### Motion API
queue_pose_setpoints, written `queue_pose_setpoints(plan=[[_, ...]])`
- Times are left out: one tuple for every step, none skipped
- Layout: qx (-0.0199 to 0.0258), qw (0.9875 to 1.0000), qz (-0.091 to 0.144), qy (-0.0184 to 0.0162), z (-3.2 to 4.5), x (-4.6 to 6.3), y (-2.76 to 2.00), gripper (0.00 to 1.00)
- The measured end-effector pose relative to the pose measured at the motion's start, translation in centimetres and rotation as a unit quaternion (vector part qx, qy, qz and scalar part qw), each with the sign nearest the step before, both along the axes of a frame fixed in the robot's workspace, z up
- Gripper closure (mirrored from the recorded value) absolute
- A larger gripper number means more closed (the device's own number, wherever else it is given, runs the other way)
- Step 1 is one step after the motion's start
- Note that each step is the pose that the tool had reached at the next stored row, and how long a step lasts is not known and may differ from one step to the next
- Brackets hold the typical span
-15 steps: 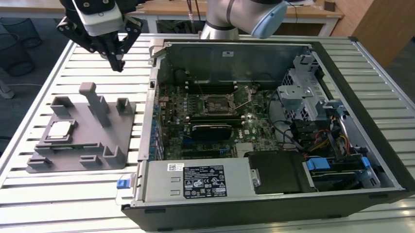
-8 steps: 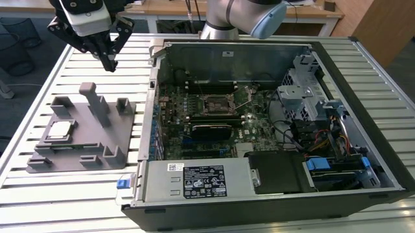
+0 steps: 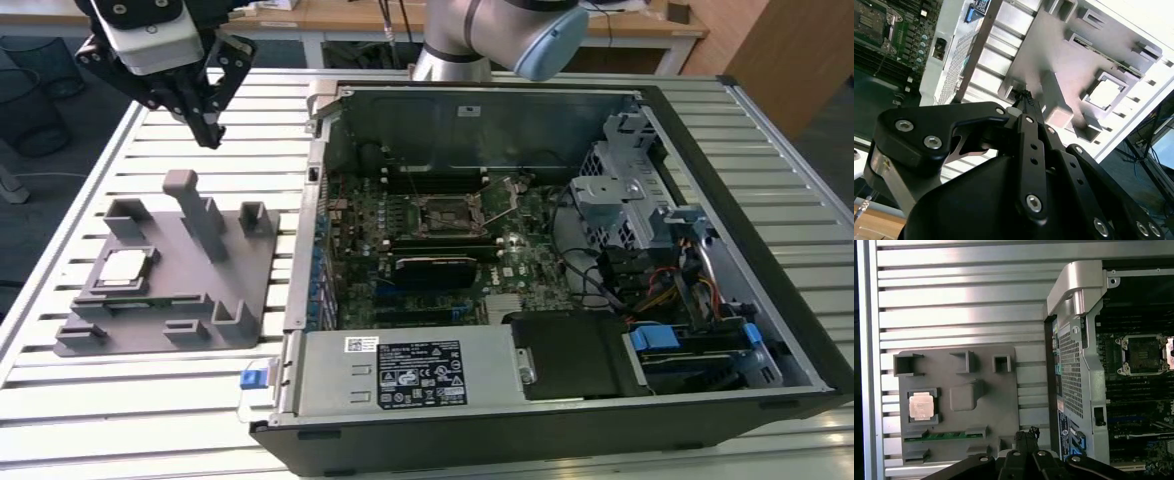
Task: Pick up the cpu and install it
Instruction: 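Reach for the cpu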
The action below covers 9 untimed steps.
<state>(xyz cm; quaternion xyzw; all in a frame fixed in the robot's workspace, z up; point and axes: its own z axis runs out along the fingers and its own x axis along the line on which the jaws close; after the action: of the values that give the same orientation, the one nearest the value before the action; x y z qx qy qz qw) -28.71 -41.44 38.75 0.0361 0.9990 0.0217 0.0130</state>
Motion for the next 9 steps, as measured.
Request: queue_pose_setpoints(plan=[[0.0, 1.0, 0.0, 0.0, 0.0, -0.2, 0.0, 0.89], [0.0, 1.0, 0.0, 0.0, -0.01, -0.4, 0.0, 0.89], [0.0, 1.0, 0.0, 0.0, -0.02, -0.6, 0.0, 0.89], [0.0, 1.0, 0.0, 0.0, -0.02, -0.8, 0.0, 0.89], [0.0, 1.0, 0.0, 0.0, -0.02, -0.9, 0.0, 0.89], [-0.0001, 1.0, 0.0, 0.0, -0.02, -1.1, 0.0, 0.89], [0.0, 1.0, 0.0, 0.0, -0.03, -1.3, 0.0, 0.89], [0.0, 1.0, 0.0, 0.0, -0.04, -1.4, 0.0, 0.89], [0.0, 1.0, 0.0, 0.0, -0.05, -1.6, 0.0, 0.89]])
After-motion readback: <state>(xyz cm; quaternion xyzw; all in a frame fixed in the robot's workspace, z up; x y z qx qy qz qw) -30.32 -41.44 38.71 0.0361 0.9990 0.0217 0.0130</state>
